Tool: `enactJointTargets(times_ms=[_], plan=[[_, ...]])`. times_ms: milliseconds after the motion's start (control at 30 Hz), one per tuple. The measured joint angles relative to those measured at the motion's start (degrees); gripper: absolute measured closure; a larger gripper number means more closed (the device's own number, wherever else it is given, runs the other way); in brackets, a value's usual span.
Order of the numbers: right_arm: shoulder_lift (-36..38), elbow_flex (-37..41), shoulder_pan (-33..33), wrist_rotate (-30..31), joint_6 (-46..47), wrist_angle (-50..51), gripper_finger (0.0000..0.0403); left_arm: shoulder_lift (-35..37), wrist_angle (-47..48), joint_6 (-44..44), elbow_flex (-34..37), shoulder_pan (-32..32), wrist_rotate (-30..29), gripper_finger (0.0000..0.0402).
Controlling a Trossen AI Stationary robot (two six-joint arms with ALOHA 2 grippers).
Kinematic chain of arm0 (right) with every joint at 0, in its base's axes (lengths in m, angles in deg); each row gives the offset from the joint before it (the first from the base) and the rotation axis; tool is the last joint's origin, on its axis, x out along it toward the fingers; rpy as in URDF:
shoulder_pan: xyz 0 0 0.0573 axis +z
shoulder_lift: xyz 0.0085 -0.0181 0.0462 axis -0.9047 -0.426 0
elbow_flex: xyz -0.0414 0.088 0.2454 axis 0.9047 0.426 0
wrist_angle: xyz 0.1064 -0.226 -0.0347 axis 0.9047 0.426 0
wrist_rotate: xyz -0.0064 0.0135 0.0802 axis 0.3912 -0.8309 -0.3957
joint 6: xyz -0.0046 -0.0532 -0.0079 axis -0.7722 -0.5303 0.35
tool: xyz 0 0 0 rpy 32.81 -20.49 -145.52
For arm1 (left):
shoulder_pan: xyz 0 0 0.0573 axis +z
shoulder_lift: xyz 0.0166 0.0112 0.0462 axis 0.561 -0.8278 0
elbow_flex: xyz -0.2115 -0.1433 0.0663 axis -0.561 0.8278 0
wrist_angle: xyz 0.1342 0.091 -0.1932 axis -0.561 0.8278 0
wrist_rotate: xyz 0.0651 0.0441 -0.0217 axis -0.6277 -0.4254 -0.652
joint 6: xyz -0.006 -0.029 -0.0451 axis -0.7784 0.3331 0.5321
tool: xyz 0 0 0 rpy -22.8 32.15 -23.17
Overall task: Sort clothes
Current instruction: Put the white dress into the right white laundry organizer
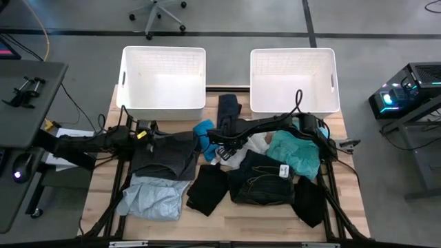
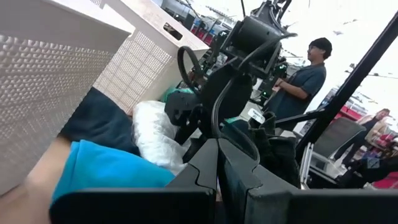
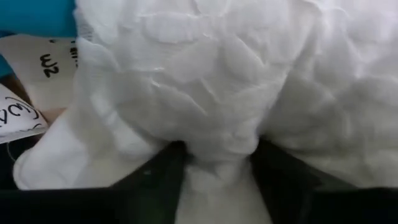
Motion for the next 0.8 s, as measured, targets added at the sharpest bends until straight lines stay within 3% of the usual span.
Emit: enactJointTargets(times_ms=[133,200,367,800], plan=[[-1.0,0.0,0.8,-0.6,-2.2,-1.2,0.0361,0.0,0.0,2.7,0.0,0.0,0.0,0.0401],[-0.6,0.1,1.4,-0.3,-2.9,-1.3,0.0387,0.0,0.0,4.1,0.0,0.0,0.0,0.0401],[4.6,0.4,2.9,2.0,-0.1,-0.5,0.0386,0.0,0.1,4.8,0.0,0.0,0.8,0.0401],[29.1,-0.9,5.9,7.7,1.8,2.0,0.0399,0.0,0.1,5.2,0.0,0.0,1.1,0.0401]])
